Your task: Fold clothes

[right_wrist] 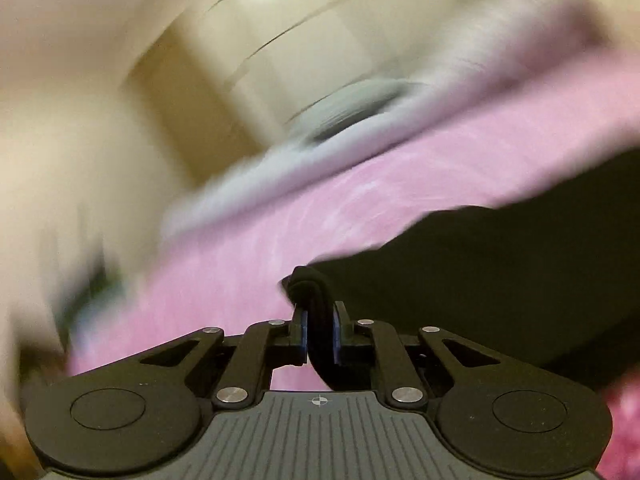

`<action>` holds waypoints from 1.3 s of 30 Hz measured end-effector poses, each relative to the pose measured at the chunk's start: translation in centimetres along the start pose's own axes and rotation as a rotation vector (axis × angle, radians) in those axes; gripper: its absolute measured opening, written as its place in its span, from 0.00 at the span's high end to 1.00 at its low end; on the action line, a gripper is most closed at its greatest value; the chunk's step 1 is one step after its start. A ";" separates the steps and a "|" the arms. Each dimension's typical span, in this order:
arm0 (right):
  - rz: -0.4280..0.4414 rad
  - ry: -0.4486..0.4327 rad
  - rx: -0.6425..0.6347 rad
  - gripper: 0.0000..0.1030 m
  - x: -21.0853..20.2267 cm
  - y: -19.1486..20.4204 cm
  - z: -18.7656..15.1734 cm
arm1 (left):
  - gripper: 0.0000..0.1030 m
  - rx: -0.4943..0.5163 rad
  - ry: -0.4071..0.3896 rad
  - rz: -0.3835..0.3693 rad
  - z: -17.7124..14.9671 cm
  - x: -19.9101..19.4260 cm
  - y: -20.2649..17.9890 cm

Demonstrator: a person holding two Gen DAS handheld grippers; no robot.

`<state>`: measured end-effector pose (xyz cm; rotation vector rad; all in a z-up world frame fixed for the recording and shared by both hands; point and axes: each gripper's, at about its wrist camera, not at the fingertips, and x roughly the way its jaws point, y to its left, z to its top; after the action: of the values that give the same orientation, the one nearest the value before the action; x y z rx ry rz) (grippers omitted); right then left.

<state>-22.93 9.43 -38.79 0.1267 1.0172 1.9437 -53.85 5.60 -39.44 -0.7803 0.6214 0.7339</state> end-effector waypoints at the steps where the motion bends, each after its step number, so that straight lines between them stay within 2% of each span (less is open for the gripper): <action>1: 0.006 -0.040 0.127 0.89 -1.2 -2.0 1.2 | 0.77 0.012 0.002 -0.006 0.4 0.4 -0.5; 4: -0.044 -0.140 0.352 0.89 -4.2 -7.2 3.2 | 0.77 0.049 0.014 -0.028 1.2 1.8 -2.3; 6: -0.120 -0.182 0.431 0.89 -5.9 -10.1 3.7 | 0.77 0.072 0.027 -0.046 1.6 2.9 -3.4; 9: -0.193 -0.182 0.522 0.89 -7.1 -13.5 3.2 | 0.77 0.101 0.055 -0.063 1.8 4.6 -4.9; 12: -0.189 -0.178 0.571 0.89 -7.3 -15.1 2.6 | 0.77 0.117 0.075 -0.067 1.8 5.8 -6.0; 15: -0.187 -0.186 0.492 0.89 -7.6 -14.2 4.0 | 0.77 0.117 0.086 -0.060 1.9 6.4 -6.4; 20: -0.185 -0.237 0.186 0.90 -8.4 -10.0 7.7 | 0.77 0.122 0.098 -0.049 2.2 7.4 -7.2; 22: -0.209 -0.281 0.113 0.90 -9.4 -9.1 8.1 | 0.77 0.128 0.100 -0.049 2.4 7.8 -7.3; 25: -0.308 -0.317 0.098 0.90 -10.9 -10.3 7.7 | 0.77 0.133 0.102 -0.046 2.5 8.5 -7.6; 27: -0.377 -0.290 0.175 0.90 -10.8 -13.1 6.9 | 0.77 0.136 0.101 -0.046 2.6 8.7 -7.8; 29: -0.387 -0.273 0.265 0.90 -10.5 -15.3 6.2 | 0.77 0.140 0.103 -0.046 2.8 8.8 -8.0; 30: -0.383 -0.279 0.262 0.90 -10.6 -15.3 6.4 | 0.77 0.141 0.105 -0.046 2.8 8.9 -8.0; 36: -0.267 -0.422 -0.053 0.90 -13.6 -8.9 10.7 | 0.77 0.144 0.103 -0.042 3.4 9.5 -8.4; 38: -0.275 -0.470 -0.154 0.90 -14.2 -7.6 10.8 | 0.77 0.146 0.103 -0.048 3.4 9.8 -8.7; 39: -0.307 -0.474 -0.180 0.90 -14.2 -7.6 10.6 | 0.76 0.147 0.102 -0.050 3.4 10.0 -8.8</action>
<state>-4.72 6.88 -32.99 0.2954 0.5128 1.6078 -40.36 7.45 -41.32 -0.6982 0.7372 0.5985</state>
